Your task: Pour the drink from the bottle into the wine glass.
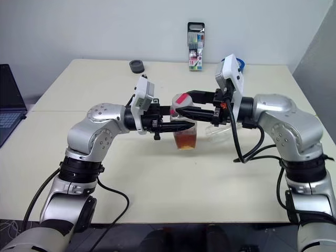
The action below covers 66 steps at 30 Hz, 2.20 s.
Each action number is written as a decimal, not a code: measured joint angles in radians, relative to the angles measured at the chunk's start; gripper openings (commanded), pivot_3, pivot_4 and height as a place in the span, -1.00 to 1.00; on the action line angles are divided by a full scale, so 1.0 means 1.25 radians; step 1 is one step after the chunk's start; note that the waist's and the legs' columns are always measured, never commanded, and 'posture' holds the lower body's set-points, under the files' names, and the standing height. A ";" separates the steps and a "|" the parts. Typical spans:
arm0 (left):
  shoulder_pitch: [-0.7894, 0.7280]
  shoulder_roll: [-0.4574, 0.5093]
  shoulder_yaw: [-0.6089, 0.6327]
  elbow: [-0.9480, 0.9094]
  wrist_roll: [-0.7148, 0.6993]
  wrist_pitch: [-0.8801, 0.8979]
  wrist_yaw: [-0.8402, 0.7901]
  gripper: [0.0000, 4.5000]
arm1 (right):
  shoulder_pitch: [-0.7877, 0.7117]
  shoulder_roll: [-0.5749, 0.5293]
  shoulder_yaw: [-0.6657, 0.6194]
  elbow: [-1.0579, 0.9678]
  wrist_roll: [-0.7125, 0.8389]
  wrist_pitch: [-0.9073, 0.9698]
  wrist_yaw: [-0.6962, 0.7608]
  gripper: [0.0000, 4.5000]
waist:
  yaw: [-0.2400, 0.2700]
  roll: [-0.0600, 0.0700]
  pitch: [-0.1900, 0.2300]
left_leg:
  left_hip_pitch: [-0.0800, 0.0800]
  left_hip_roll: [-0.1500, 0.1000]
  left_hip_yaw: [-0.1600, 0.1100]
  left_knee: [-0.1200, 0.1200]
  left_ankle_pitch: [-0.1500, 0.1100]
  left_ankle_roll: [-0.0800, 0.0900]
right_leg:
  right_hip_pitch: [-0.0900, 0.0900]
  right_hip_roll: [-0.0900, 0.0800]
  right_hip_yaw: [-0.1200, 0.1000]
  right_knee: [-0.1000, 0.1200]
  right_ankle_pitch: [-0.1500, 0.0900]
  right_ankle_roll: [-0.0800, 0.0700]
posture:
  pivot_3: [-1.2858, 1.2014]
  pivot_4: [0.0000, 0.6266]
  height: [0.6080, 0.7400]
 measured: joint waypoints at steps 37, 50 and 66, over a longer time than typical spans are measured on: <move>0.014 0.000 0.002 -0.017 0.000 -0.003 0.005 -0.19 | 0.124 0.111 -0.109 -0.332 0.065 0.237 -0.413 -0.18 | 0.000 0.000 0.000 | 0.000 0.000 -0.001 0.000 0.000 0.000 | 0.000 0.000 0.001 0.001 0.000 0.000 | 0.03 -0.52 1.00; 0.008 0.012 0.010 0.000 0.003 -0.007 -0.013 -0.19 | -0.068 0.016 0.030 0.052 -0.040 -0.007 0.053 -0.18 | -0.005 0.001 0.001 | 0.001 0.000 0.000 0.000 0.000 0.000 | 0.000 0.001 0.001 0.001 0.000 0.000 | 0.03 -0.52 1.00; 0.010 0.006 0.003 -0.011 0.000 -0.005 -0.012 -0.19 | 0.072 -0.015 -0.119 -0.164 0.046 0.165 -0.096 0.99 | 0.004 0.000 0.001 | -0.001 0.000 -0.001 0.000 0.001 -0.002 | -0.001 -0.001 0.000 0.000 0.000 0.000 | 0.03 -0.52 1.00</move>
